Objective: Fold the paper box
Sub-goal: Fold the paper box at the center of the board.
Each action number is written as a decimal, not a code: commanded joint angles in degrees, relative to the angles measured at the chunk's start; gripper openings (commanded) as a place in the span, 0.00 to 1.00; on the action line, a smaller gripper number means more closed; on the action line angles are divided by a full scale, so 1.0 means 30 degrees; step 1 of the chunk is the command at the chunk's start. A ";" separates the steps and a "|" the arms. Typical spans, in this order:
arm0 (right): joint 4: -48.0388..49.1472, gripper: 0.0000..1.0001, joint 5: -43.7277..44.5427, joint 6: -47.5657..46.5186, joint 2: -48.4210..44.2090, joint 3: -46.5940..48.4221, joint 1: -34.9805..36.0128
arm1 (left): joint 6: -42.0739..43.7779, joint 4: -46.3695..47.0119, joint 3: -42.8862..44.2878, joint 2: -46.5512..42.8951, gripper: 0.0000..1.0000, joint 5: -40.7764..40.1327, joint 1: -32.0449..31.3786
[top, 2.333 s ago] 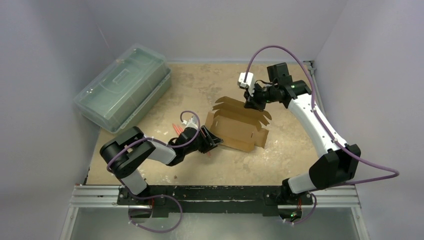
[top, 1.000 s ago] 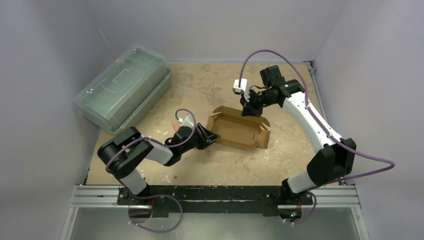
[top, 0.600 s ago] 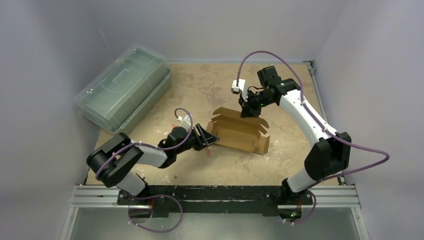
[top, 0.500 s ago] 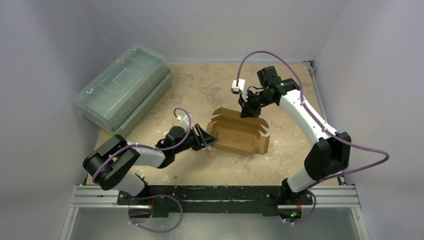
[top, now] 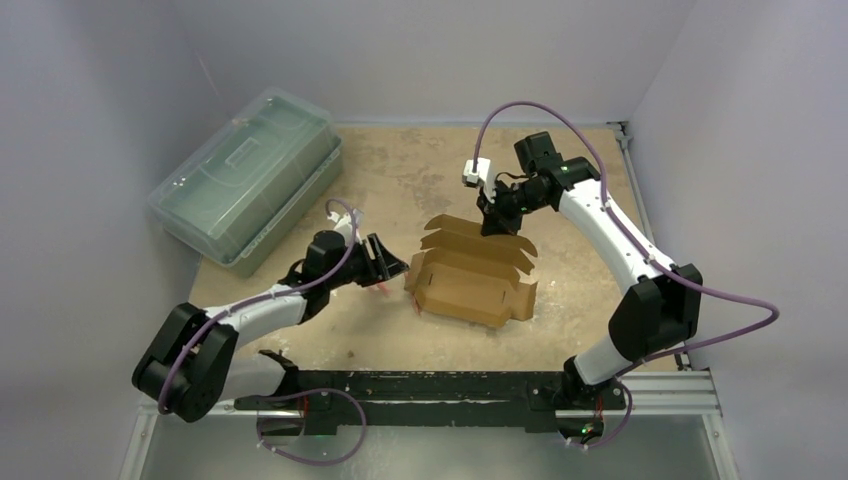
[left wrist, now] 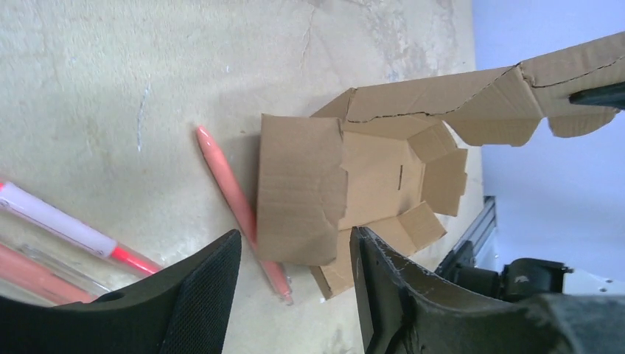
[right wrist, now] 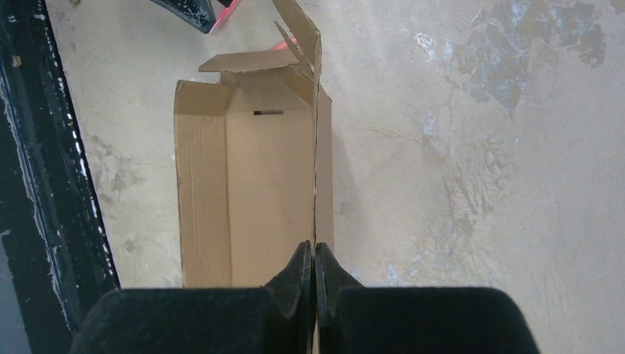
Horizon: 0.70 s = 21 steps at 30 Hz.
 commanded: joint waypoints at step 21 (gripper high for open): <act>0.0077 0.00 -0.1119 -0.0347 -0.0337 0.0345 0.0032 | 0.1586 0.3282 0.2385 0.5893 0.56 0.5085 0.0451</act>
